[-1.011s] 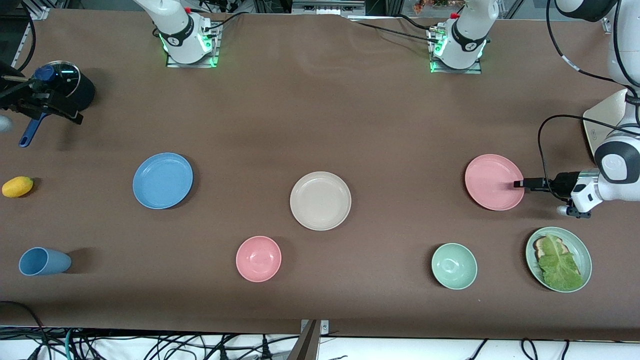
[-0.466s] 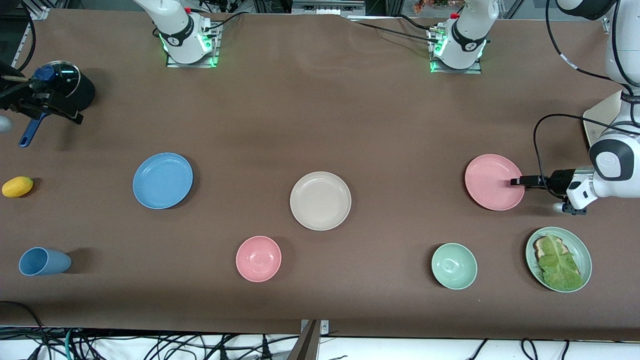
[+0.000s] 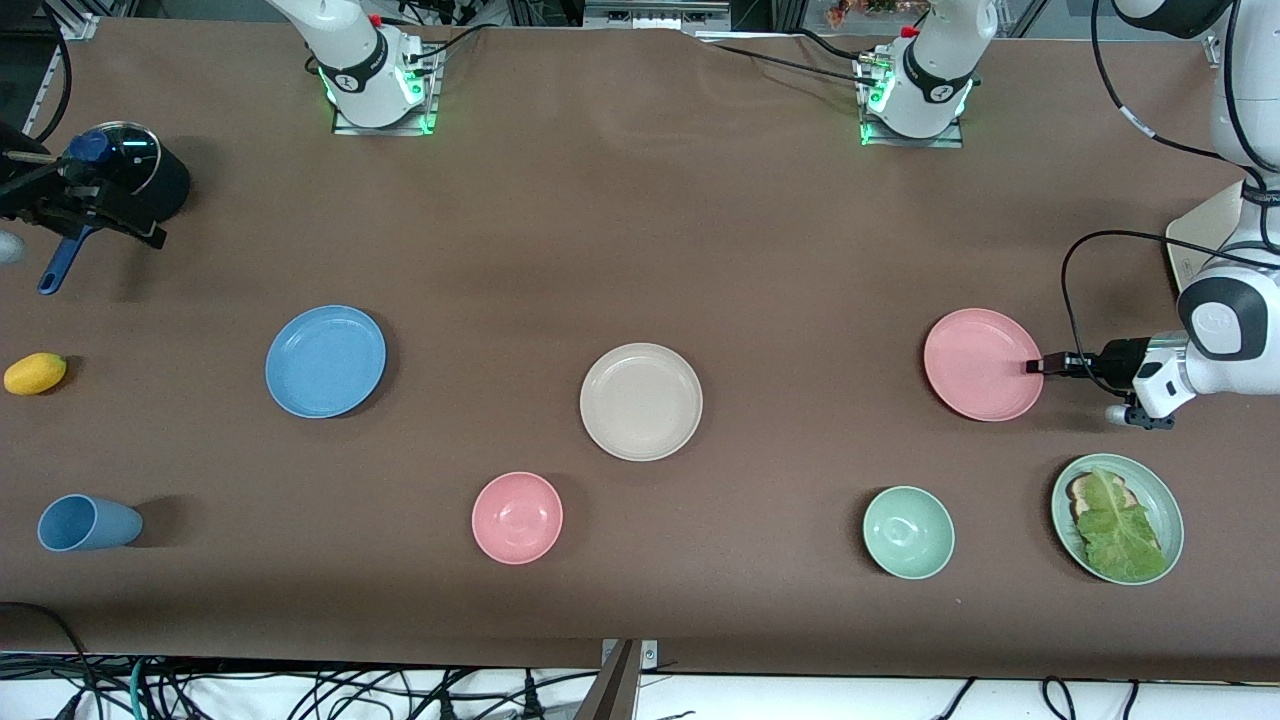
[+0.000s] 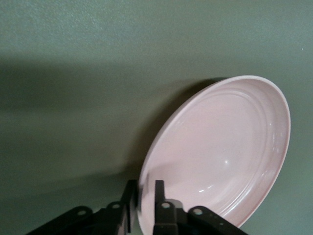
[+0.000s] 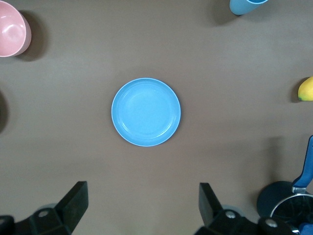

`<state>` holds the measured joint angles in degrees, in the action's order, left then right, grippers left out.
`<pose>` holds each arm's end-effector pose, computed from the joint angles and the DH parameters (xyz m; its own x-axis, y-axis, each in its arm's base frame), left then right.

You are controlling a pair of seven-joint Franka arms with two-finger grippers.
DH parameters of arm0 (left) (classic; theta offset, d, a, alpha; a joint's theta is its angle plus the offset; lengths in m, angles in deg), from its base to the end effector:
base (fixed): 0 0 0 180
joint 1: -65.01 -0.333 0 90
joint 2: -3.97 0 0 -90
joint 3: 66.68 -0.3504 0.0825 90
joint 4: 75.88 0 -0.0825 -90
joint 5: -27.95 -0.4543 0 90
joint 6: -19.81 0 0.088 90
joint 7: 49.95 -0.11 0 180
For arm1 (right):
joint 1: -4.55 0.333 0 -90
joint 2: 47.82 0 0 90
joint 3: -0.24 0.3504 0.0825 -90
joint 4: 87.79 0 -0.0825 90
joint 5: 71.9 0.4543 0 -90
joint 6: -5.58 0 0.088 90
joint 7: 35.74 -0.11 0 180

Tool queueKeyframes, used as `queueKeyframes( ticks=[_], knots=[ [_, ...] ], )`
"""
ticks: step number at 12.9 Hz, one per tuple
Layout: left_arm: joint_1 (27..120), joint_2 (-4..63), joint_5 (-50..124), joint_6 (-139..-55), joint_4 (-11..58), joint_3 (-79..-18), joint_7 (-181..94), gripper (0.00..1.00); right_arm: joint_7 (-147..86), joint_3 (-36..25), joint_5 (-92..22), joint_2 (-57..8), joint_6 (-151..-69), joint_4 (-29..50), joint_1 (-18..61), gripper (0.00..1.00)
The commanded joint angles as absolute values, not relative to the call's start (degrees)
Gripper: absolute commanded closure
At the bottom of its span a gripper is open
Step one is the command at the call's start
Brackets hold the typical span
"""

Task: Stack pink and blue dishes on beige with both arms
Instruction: 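Close the left gripper on the pink plate rim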

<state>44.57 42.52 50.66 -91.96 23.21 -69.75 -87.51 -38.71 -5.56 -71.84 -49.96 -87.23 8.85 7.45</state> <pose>0.6395 0.2472 0.1415 0.9737 -0.0693 -0.2169 0.0384 -0.8891 0.4562 0.6127 -0.0320 0.6202 0.9943 -0.1021 -0.0299 -0.1023 -0.9948 -0.0033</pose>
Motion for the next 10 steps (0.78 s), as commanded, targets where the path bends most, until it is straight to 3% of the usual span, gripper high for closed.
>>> queueKeyframes(
  ticks=[1,10],
  knots=[
    [44.4,40.5,52.5,-92.9,24.8,-69.8,-91.0,1.0,-38.6,-5.5,-71.6,-50.3,-86.6,8.8,7.2,0.0],
    [47.3,34.5,50.7,-90.9,24.8,-69.7,-87.8,1.0,-39.0,-5.5,-71.6,-50.3,-86.6,8.8,7.3,0.0]
  ],
)
